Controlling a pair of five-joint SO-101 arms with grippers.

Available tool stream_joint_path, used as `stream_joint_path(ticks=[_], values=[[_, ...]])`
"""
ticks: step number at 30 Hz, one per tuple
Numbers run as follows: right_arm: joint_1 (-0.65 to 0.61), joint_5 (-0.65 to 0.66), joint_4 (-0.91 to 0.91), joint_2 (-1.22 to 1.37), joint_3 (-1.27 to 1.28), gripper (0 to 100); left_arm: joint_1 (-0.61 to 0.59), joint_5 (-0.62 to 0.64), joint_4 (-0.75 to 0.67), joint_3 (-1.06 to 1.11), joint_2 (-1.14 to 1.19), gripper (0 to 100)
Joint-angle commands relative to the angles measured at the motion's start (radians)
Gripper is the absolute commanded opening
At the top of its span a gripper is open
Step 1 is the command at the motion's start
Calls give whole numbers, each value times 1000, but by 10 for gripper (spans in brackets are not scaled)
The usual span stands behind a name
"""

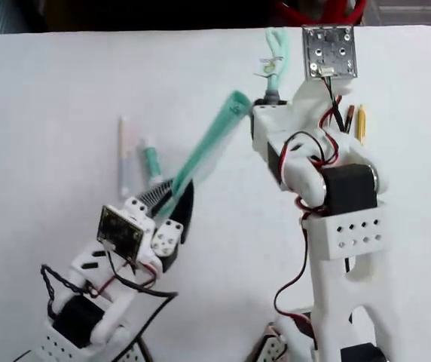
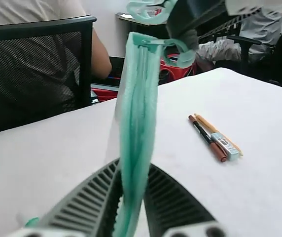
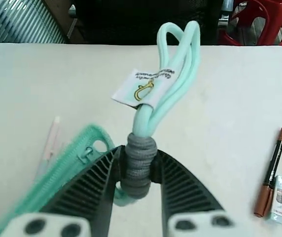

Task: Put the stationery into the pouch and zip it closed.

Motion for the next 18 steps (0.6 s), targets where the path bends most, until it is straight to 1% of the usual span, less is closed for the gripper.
stream_joint_path(ticks=[1,3,4,8,11,13,18], values=[[-8,9,-16,-16,-49,18,90,-8,-15,-12,-15,95],[-8,9,-16,-18,-74,18,97,-3,-41,-12,-15,169],[-8,9,-16,-18,-83,18,93,-2,-46,-12,-15,182],[-8,6,-18,-10,-97,18,53,-8,-72,43,-12,181],[-12,5,-21,-7,-83,18,18,-8,-190,157,-13,173],[-31,5,-22,-8,-75,18,5,-11,-245,213,-13,149],[-96,5,-22,-8,-69,18,-44,-89,-216,210,-15,120]])
